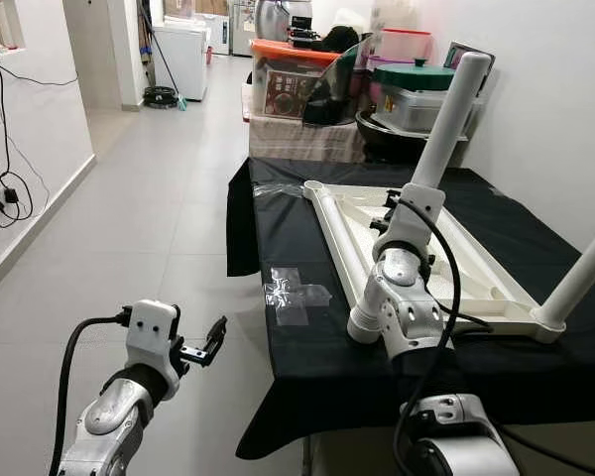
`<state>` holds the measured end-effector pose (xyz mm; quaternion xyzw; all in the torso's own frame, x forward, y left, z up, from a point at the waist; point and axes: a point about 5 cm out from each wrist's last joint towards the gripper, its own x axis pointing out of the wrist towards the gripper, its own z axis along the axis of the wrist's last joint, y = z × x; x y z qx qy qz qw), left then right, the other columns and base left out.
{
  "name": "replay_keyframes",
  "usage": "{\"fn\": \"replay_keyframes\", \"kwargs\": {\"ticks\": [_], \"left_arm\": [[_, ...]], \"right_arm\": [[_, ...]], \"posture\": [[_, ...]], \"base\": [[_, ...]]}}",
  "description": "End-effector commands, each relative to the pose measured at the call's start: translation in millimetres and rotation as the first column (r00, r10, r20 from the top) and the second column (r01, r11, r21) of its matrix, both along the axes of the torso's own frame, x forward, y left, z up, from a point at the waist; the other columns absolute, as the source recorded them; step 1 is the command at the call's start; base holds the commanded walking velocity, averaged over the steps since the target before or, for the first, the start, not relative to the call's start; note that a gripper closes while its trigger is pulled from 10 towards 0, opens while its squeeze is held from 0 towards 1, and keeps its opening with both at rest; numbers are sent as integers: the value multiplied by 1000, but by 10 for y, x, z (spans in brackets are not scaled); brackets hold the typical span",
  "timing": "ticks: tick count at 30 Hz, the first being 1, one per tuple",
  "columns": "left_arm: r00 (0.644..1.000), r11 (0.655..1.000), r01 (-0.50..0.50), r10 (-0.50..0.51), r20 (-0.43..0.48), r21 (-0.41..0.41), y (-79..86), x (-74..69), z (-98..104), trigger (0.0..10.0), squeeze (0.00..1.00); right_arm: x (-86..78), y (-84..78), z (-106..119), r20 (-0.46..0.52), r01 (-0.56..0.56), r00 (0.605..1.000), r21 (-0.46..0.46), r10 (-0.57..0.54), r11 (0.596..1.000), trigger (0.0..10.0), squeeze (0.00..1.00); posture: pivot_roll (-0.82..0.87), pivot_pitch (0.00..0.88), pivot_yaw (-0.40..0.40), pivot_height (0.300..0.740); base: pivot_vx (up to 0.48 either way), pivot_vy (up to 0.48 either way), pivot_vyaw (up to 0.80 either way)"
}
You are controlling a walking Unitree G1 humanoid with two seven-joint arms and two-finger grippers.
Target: Building children table
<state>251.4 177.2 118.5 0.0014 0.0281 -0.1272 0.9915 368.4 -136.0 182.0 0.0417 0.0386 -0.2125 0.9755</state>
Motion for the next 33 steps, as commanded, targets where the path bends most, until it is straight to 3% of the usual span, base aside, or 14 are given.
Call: {"fn": "replay_keyframes", "kwargs": {"ticks": [1, 2, 3, 9, 33], "left_arm": [[1000, 1000, 12, -12, -10, -1, -45, 12, -35, 10000, 0], [1000, 1000, 12, -12, -10, -1, -45, 12, -35, 10000, 0], [1000, 1000, 14, -14, -10, 0, -48, 15, -35, 10000, 0], [1000, 1000, 21, -21, -12, 2, -60, 16, -40, 10000, 0], [1000, 1000, 25, -25, -14, 5, -59, 16, -53, 10000, 0]], "right_arm": [[-120, -89, -617, -274, 12, 962, 36, -2, 999, 6941, 0], [-120, -89, -617, -274, 12, 962, 36, -2, 999, 6941, 0], [-104, -75, -603, -277, -18, 961, 33, 27, 999, 10000, 0], [-70, -54, -518, -263, -89, 960, 23, 92, 996, 10000, 0], [-68, -91, -286, -222, -107, 968, 55, 117, 993, 10000, 0]], "posture": [[98, 0, -99, 740], [98, 0, -99, 740], [98, 0, -99, 740], [92, 0, -96, 740], [88, 0, -96, 740]], "base": [[0, 0, 0], [0, 0, 0], [0, 0, 0], [0, 0, 0], [0, 0, 0]]}}
